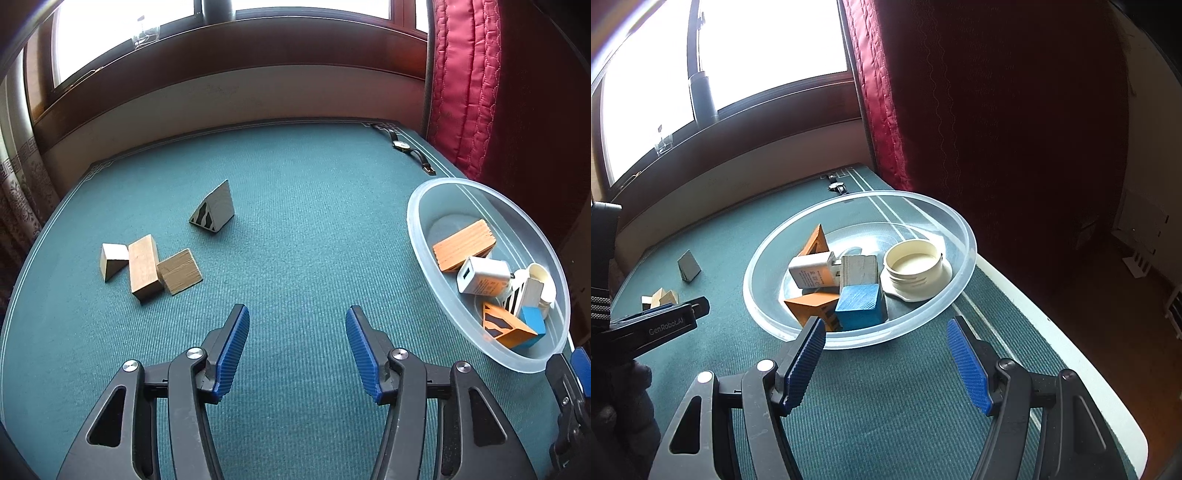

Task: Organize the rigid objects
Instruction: 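Move both open grippers back toward the remaining wooden blocks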

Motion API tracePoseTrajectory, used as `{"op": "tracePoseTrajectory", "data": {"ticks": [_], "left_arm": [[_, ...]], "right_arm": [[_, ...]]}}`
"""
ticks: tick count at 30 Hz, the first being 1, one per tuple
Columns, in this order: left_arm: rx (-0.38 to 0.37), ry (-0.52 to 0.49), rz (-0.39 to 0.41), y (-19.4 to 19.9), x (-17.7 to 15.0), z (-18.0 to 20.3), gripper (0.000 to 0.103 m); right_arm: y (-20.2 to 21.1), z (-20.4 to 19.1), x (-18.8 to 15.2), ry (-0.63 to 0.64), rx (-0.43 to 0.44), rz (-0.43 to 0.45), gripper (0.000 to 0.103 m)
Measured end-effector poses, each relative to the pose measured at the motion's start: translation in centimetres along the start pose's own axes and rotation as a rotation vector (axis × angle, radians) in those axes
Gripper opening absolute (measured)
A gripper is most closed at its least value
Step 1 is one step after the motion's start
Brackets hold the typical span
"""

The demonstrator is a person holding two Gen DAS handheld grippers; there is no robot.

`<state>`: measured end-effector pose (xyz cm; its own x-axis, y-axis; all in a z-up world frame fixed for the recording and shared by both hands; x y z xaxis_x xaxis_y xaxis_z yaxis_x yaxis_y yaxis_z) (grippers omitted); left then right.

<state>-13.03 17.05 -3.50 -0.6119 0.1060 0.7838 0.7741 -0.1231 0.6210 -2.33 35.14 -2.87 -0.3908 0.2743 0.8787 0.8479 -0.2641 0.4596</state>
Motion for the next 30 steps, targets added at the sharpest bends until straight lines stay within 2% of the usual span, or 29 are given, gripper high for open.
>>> {"op": "tracePoseTrajectory", "data": {"ticks": [9,18,25,30], "left_arm": [[0.026,0.054,-0.005,-0.1,-0.4,-3.4,0.056],[0.082,0.115,-0.011,-0.1,-0.7,-8.2,0.056],[0.148,0.182,-0.026,-0.7,-1.1,-13.1,0.056],[0.165,0.222,-0.034,-1.4,-1.0,-15.4,0.056]], "right_arm": [[0.2,-3.9,-1.6,0.039,0.104,-0.058,0.072],[0.2,-8.4,-3.5,0.094,0.218,-0.131,0.072],[0.2,-10.4,-4.3,0.12,0.258,-0.161,0.072],[0.3,-11.2,-4.6,0.138,0.274,-0.171,0.072]]}}
Point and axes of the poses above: each gripper's, at about its wrist camera, not at the fingertips, and y roughly against the way its jaws point, z to its right, x to its top, the point moved 10 cm from there along -y, roughly the way its jaws point, and after that the axes turned 9 degrees about z, right-handed, at the moved point
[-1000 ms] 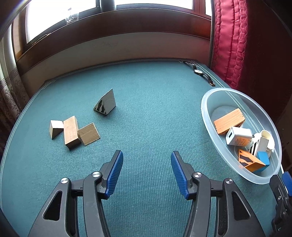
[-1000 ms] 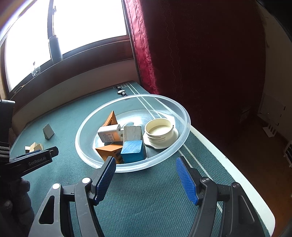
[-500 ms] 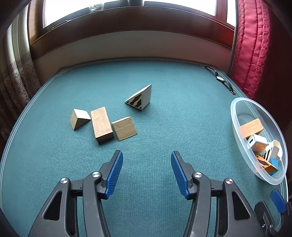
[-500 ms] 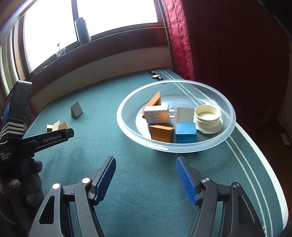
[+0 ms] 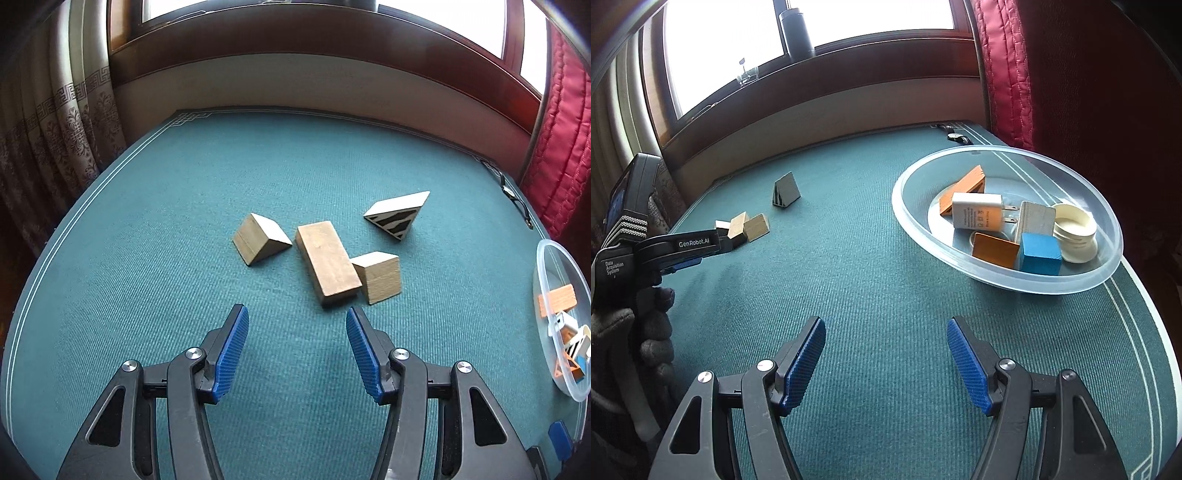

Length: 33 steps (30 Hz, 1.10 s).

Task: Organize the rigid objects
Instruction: 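Move both open grippers back toward the remaining wooden blocks, then grasp the long wooden plank block with the left gripper and lift it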

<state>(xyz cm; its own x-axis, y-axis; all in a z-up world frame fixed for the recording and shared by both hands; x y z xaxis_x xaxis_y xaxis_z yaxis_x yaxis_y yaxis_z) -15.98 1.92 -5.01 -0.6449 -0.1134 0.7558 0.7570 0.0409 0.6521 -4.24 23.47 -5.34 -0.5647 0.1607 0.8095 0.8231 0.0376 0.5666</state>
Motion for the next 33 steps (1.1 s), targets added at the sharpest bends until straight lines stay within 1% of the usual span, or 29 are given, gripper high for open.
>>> {"op": "tracePoseTrajectory", "data": {"ticks": [3,7,13,17,19,26,28,33], "left_arm": [[0.004,0.014,-0.007,-0.5,0.4,-0.8,0.056],[-0.013,0.043,-0.026,-1.1,0.7,-1.0,0.056],[-0.035,0.069,-0.021,-1.8,1.9,0.1,0.056],[-0.045,0.093,-0.036,-2.8,2.3,0.5,0.056],[-0.038,0.102,-0.038,-3.3,2.6,0.7,0.056],[0.006,0.081,-0.04,-5.0,3.3,1.3,0.057],[0.018,0.067,-0.025,-5.1,3.3,1.3,0.057],[0.006,0.061,-0.018,-4.8,3.1,0.6,0.057]], "right_arm": [[-0.1,-0.2,-0.1,0.006,0.004,-0.005,0.072],[-0.2,0.0,-0.1,-0.003,0.009,-0.012,0.072],[-0.3,0.0,-0.2,-0.01,0.018,-0.012,0.072],[-0.3,0.1,-0.2,-0.016,0.023,-0.011,0.072],[-0.3,0.1,-0.2,-0.018,0.025,-0.012,0.072],[-0.3,0.0,-0.3,-0.022,0.028,-0.015,0.072],[-0.3,0.0,-0.4,-0.023,0.029,-0.016,0.072],[-0.4,0.0,-0.4,-0.028,0.034,-0.02,0.072]]}}
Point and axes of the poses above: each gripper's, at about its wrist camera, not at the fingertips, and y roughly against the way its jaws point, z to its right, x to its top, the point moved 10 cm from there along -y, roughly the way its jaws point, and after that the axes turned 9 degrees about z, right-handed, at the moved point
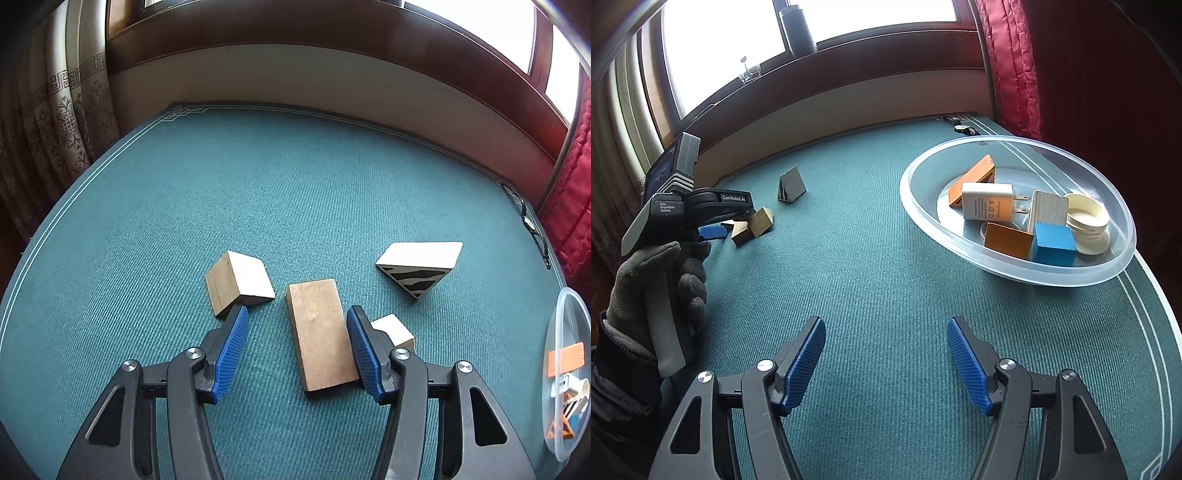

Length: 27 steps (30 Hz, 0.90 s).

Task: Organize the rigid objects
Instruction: 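Grasp the long wooden plank block with the left gripper and lift it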

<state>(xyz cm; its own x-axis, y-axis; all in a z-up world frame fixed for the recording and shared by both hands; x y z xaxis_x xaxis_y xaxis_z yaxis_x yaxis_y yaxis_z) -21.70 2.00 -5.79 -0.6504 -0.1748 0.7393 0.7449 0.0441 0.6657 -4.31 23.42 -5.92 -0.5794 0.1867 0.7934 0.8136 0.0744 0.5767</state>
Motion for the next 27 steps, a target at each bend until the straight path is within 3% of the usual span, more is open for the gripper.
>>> {"op": "tracePoseTrajectory", "data": {"ticks": [7,11,13,27], "left_arm": [[0.001,-0.053,0.005,1.1,-1.1,-0.4,0.054],[-0.019,-0.059,0.005,1.8,-1.4,-0.4,0.037],[-0.028,-0.063,0.003,1.8,-1.4,-0.2,0.034],[-0.042,-0.078,0.012,2.5,-1.8,-0.2,0.029]], "right_arm": [[0.0,0.1,0.1,-0.001,0.001,0.001,0.072],[-0.1,0.1,0.1,-0.002,0.002,0.001,0.072],[-0.1,0.1,0.1,-0.001,0.002,0.001,0.072],[-0.2,0.2,0.1,-0.004,-0.001,-0.005,0.072]]}}
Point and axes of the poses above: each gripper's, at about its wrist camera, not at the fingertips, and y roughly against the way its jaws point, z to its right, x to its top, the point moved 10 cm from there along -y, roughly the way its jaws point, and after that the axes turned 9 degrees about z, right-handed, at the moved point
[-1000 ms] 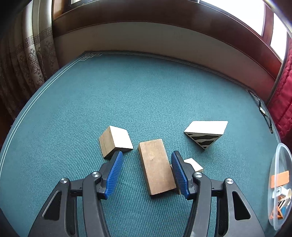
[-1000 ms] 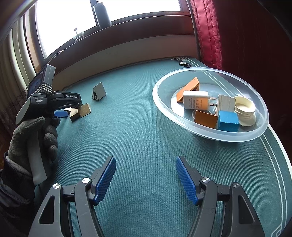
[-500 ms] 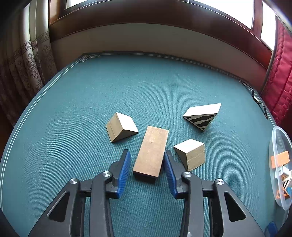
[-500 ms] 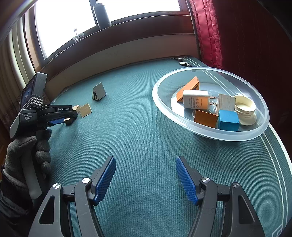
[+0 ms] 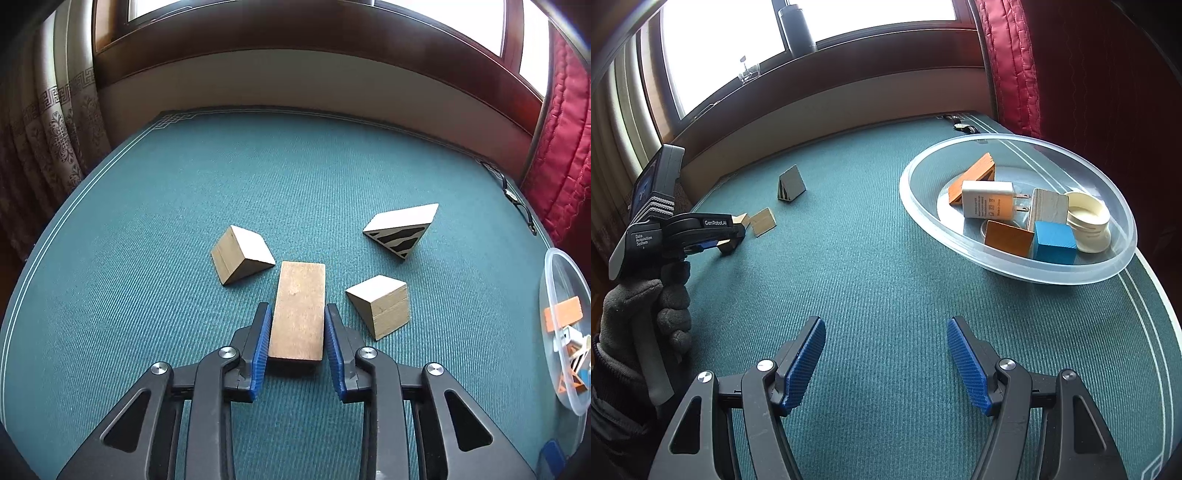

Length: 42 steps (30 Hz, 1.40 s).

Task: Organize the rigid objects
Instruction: 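Grasp the long wooden plank block with the left gripper and lift it, then grasp the small wooden cube with the right gripper while the left gripper holds the plank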

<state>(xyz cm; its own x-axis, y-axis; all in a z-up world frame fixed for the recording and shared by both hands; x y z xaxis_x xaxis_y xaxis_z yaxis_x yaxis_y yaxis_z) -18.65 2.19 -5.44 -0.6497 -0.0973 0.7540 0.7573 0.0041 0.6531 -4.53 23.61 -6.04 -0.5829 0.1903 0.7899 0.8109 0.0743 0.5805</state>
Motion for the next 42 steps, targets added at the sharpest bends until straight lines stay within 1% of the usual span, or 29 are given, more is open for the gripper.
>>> {"op": "tracePoseTrajectory", "data": {"ticks": [12,15,21,25,29,35,39,42], "left_arm": [[-0.004,0.016,0.001,3.9,-3.0,-3.1,0.028],[-0.01,0.017,-0.006,4.0,-3.5,-3.2,0.028],[-0.026,0.027,-0.001,3.9,-3.5,-3.2,0.029],[-0.038,0.037,0.002,3.9,-3.5,-3.2,0.029],[-0.037,0.045,0.026,4.4,-3.3,-3.3,0.028],[-0.015,0.072,0.077,5.5,-2.2,-4.5,0.028],[-0.007,0.095,0.064,5.1,-2.2,-4.8,0.028],[0.0,0.087,0.064,5.0,-2.4,-4.8,0.028]], "right_arm": [[-0.2,0.0,-0.1,0.004,-0.006,-0.005,0.072],[-0.2,0.1,-0.2,0.006,-0.012,-0.008,0.072],[-0.4,0.2,-0.2,0.013,-0.031,-0.02,0.072],[-1.1,-0.2,0.1,0.014,-0.019,-0.045,0.072],[-2.0,-2.1,1.4,0.01,0.033,-0.068,0.072],[-4.2,-6.3,3.6,0.077,0.104,-0.086,0.072],[-6.6,-9.2,4.3,0.121,0.136,-0.102,0.072],[-8.5,-11.0,4.7,0.128,0.163,-0.12,0.072]]}}
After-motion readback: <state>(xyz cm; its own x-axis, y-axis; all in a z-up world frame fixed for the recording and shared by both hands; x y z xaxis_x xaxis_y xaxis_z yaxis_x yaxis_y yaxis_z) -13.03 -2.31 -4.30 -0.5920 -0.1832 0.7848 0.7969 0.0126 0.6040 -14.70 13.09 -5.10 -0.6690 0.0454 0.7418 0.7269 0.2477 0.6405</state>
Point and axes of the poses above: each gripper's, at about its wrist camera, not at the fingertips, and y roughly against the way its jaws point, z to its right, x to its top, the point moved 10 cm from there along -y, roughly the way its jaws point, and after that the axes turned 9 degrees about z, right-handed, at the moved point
